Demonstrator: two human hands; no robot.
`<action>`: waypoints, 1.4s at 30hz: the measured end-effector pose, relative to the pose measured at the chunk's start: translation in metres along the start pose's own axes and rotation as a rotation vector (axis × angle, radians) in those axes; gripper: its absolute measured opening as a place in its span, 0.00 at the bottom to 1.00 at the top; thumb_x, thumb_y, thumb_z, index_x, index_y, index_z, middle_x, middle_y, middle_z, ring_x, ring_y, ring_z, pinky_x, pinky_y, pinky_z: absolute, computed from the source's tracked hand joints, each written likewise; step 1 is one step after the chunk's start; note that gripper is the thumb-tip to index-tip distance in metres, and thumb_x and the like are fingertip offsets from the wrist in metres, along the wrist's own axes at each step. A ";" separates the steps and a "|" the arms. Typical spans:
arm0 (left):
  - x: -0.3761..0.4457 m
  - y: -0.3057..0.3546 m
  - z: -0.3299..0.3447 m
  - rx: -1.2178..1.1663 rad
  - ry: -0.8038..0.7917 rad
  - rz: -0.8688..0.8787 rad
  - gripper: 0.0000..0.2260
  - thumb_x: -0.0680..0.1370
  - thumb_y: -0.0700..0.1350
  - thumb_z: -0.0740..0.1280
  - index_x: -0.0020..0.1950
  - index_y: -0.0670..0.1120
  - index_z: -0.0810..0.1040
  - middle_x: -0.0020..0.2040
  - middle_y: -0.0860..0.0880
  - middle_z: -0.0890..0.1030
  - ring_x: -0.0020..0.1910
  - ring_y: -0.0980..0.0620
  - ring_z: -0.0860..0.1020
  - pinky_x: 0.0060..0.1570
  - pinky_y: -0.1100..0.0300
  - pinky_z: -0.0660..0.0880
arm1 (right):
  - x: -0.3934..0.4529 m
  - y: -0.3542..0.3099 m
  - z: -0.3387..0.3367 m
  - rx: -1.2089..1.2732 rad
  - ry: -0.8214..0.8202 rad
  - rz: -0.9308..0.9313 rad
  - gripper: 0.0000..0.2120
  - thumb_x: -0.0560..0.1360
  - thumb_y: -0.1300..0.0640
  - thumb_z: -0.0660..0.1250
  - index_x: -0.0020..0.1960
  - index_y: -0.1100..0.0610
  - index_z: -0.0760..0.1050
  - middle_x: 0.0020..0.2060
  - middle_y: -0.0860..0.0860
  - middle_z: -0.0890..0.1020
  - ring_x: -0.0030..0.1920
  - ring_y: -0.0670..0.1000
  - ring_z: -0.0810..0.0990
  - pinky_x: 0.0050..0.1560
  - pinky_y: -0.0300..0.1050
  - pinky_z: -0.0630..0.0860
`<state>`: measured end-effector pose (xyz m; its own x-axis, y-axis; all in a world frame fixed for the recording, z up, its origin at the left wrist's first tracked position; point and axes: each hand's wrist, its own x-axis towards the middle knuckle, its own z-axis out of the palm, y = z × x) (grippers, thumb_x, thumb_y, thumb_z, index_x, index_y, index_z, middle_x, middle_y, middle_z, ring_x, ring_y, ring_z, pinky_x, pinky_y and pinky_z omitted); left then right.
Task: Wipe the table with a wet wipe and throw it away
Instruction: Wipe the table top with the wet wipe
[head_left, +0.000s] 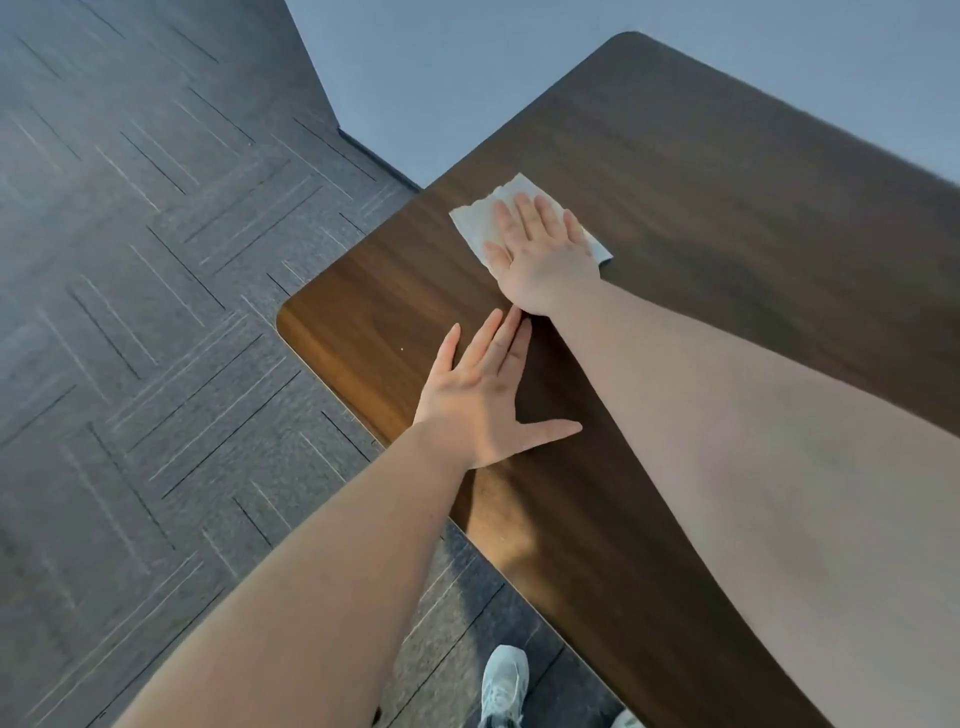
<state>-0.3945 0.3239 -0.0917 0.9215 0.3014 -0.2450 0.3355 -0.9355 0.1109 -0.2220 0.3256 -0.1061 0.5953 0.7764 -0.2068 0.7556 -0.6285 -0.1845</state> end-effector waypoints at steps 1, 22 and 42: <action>0.000 0.000 0.000 0.001 0.006 0.001 0.48 0.67 0.78 0.44 0.77 0.48 0.40 0.78 0.52 0.41 0.76 0.53 0.38 0.73 0.48 0.36 | 0.003 -0.001 0.000 -0.006 -0.001 -0.004 0.27 0.81 0.43 0.38 0.77 0.49 0.39 0.78 0.51 0.44 0.77 0.52 0.41 0.75 0.53 0.39; 0.004 0.120 -0.004 0.119 -0.136 0.308 0.43 0.72 0.72 0.39 0.77 0.46 0.39 0.78 0.51 0.39 0.76 0.56 0.38 0.75 0.52 0.40 | -0.231 0.187 0.009 0.169 0.052 0.652 0.27 0.81 0.42 0.39 0.77 0.49 0.38 0.78 0.49 0.41 0.77 0.50 0.38 0.75 0.49 0.36; -0.012 0.519 0.046 0.336 -0.222 0.948 0.44 0.71 0.73 0.43 0.77 0.47 0.36 0.78 0.52 0.37 0.76 0.55 0.37 0.75 0.52 0.39 | -0.659 0.439 0.045 0.311 0.181 1.444 0.28 0.80 0.43 0.39 0.77 0.50 0.39 0.78 0.50 0.43 0.77 0.50 0.40 0.76 0.51 0.38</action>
<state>-0.2401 -0.1737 -0.0751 0.7105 -0.5962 -0.3738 -0.6140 -0.7847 0.0846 -0.2945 -0.4641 -0.0941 0.8033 -0.5305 -0.2705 -0.5761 -0.8075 -0.1270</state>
